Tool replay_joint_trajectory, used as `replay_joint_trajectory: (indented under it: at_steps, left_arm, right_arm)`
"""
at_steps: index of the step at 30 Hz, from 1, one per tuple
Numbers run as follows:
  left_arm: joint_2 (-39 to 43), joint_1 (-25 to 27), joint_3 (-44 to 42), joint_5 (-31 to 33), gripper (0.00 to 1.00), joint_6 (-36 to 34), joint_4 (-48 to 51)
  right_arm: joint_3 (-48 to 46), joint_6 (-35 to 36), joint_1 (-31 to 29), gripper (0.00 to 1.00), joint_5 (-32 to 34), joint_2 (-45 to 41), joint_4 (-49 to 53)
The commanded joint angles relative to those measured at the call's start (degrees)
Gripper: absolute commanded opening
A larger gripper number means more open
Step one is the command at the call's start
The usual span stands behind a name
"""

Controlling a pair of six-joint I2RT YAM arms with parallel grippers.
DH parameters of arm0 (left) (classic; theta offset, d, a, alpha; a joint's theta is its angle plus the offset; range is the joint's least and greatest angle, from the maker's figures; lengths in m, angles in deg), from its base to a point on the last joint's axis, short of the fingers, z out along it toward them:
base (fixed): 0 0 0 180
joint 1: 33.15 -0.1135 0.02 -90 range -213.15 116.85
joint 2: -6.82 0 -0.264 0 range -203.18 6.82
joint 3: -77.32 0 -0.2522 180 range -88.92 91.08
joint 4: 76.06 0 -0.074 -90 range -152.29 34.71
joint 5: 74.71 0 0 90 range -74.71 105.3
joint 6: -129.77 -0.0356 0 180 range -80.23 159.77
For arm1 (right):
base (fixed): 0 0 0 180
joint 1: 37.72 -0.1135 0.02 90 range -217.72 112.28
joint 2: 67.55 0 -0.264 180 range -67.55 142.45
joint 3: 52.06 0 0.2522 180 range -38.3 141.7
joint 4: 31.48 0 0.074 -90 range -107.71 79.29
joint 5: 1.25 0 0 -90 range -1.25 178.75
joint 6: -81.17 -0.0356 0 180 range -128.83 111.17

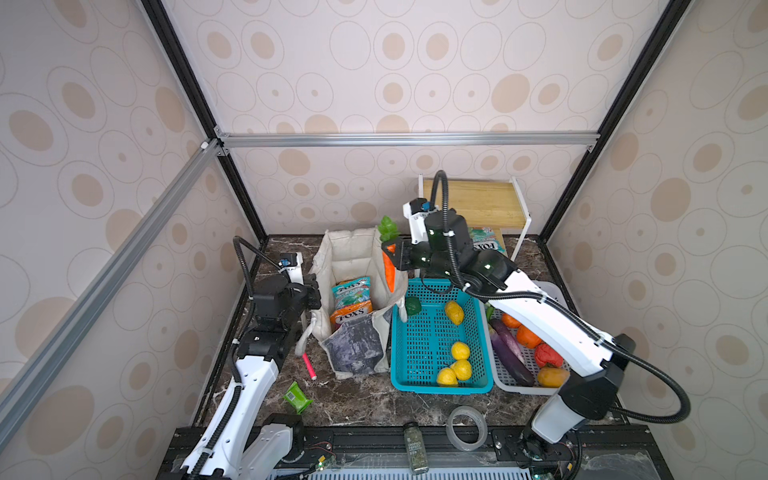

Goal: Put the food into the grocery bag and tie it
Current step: 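Carry the carrot into the tote and open the right gripper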

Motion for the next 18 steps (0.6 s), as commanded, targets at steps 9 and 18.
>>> replay_joint_trajectory:
  at_steps: [9, 18]
  left_arm:
    - [1.26, -0.29, 0.07, -0.9, 0.0, -0.37, -1.94]
    - [1.57, -0.27, 0.08, -0.46, 0.0, -0.36, -1.85]
  right_arm:
    - [20.58, 0.43, -1.44, 0.28, 0.52, 25.11, 12.07]
    - [22.17, 1.12, -4.0, 0.31, 5.32, 31.98, 16.23]
